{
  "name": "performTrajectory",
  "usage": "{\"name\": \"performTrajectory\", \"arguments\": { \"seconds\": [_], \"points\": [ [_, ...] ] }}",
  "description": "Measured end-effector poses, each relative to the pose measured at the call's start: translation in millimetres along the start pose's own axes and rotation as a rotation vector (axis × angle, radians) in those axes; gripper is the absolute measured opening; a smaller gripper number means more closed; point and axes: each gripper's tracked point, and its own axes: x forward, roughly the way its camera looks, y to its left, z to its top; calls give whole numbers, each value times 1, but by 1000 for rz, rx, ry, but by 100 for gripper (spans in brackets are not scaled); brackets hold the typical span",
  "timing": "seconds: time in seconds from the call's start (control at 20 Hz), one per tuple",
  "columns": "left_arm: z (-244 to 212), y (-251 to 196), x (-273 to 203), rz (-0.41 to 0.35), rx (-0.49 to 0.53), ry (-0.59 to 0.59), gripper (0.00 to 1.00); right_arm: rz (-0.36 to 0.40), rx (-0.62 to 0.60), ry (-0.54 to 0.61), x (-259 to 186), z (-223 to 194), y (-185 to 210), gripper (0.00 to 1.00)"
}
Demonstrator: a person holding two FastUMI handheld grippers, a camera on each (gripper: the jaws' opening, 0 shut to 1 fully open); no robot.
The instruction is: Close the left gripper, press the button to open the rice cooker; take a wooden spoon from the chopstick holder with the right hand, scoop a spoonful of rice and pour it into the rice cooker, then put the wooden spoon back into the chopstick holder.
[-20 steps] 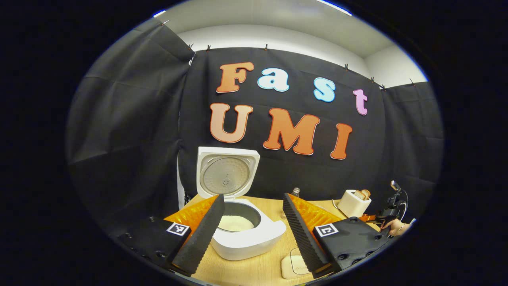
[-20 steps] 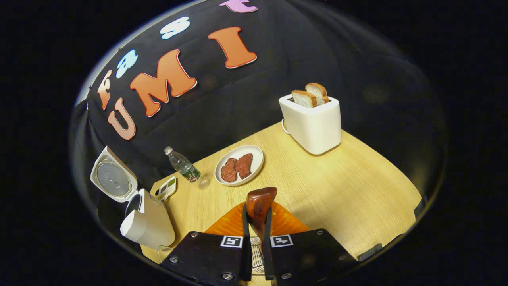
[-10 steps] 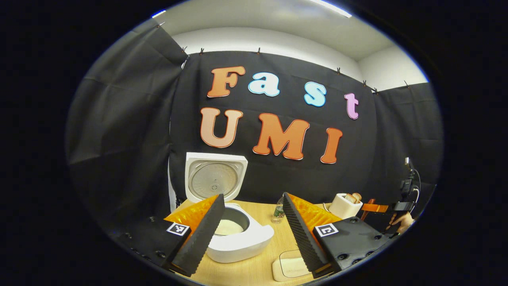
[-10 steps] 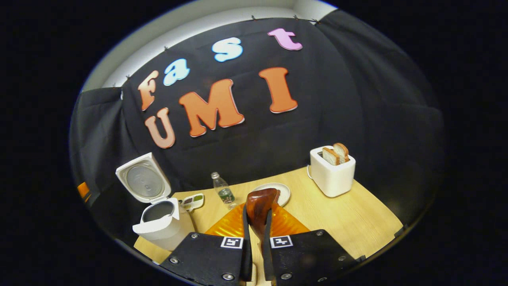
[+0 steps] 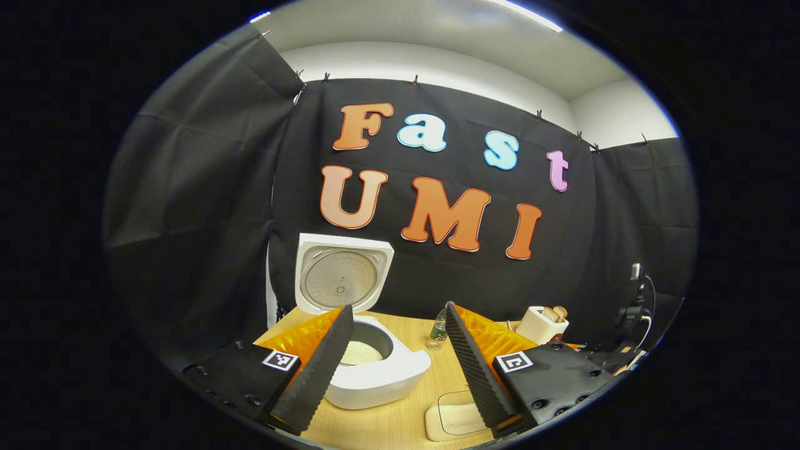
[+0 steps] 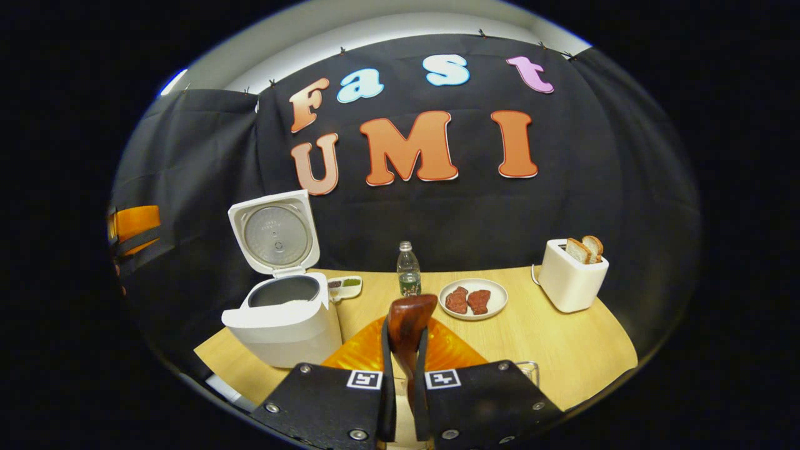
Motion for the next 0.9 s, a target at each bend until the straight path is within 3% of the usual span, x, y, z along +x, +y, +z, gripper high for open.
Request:
{"name": "performTrajectory", "arguments": {
  "seconds": [0.3, 0.55, 0.7, 0.9],
  "points": [
    [-6, 15, 9, 7, 36, 32, 100, -24, -84, 72, 4, -60, 9, 11],
    [-5, 15, 21, -34, 58, 58, 99, -89, -51, 93, -2, -91, 2, 11],
    [-1, 18, 28, -53, 60, 56, 99, -143, 13, 87, -12, -95, -5, 11],
    [-1, 26, 30, -71, 72, 72, 99, -230, 204, 98, -24, -103, -16, 11]
  ]
}}
